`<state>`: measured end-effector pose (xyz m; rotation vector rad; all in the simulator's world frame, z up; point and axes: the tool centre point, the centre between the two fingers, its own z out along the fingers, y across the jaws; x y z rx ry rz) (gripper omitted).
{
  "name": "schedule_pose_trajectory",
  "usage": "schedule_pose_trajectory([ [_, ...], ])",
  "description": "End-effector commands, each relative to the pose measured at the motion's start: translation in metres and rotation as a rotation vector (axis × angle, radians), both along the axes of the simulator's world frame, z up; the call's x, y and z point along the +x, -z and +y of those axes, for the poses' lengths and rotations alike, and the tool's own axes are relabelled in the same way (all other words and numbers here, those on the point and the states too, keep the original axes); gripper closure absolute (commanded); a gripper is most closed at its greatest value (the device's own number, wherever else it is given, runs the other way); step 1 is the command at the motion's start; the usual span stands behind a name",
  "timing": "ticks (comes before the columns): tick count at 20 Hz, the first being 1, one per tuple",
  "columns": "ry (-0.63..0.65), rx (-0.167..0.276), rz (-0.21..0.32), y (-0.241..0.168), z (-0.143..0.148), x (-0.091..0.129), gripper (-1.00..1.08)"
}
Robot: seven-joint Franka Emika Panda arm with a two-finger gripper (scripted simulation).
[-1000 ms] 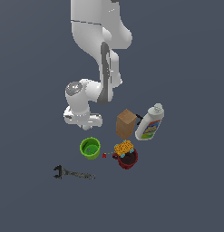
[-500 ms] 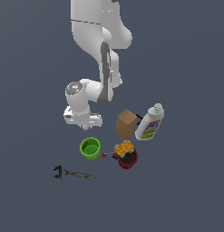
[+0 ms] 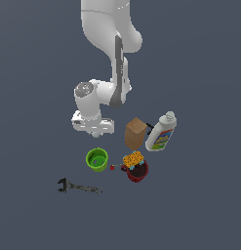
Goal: Pick up a designated object from a clutter of objects.
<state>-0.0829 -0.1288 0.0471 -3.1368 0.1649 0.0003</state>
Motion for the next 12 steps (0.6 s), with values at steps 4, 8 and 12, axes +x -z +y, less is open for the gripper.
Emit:
schedule_pose_trajectory([
  [4,-0.001,0.0,-0.001,-0.03,0.028,0.0,1.08],
  [8,0.0,-0.001,-0.001,-0.06,0.054,-0.001,1.08],
  [12,0.0,-0.003,0.0,-0.094,0.084,-0.001,1.08],
])
